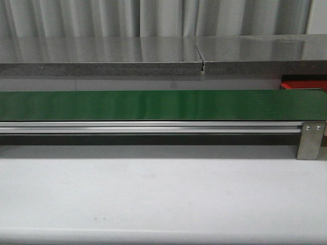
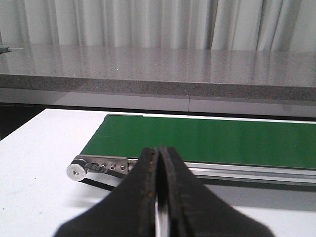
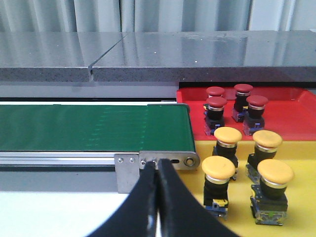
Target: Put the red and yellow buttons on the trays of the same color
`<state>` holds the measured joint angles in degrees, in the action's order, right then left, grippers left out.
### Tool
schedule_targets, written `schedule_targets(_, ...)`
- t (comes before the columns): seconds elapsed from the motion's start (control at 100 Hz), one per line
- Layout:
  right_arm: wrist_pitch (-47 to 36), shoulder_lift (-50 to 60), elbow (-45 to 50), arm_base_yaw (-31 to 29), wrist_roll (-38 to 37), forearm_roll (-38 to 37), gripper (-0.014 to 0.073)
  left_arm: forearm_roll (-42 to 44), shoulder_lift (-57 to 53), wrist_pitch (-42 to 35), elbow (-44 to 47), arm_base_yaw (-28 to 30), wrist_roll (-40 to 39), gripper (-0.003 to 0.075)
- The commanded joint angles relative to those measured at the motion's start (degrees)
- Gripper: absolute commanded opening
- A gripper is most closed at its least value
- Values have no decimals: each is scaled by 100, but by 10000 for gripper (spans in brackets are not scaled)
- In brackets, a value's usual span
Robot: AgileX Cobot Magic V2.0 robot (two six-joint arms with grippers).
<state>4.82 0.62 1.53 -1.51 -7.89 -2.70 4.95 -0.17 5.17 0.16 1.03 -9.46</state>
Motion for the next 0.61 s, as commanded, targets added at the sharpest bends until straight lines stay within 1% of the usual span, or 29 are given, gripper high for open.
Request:
schedule_targets(0.0,-482,82,-130,-22,10,-55,-118,20,-187,-418,153,-44,-56,-20)
schedule_targets(0.22,-482,82,-130,-22,10,-55,-118,10,-187,-418,153,-414,-56,-20)
schedule_targets(0.6,-482,82,-130,-22,10,-55,-118,-17,-187,-418,153,-416,-56,-20)
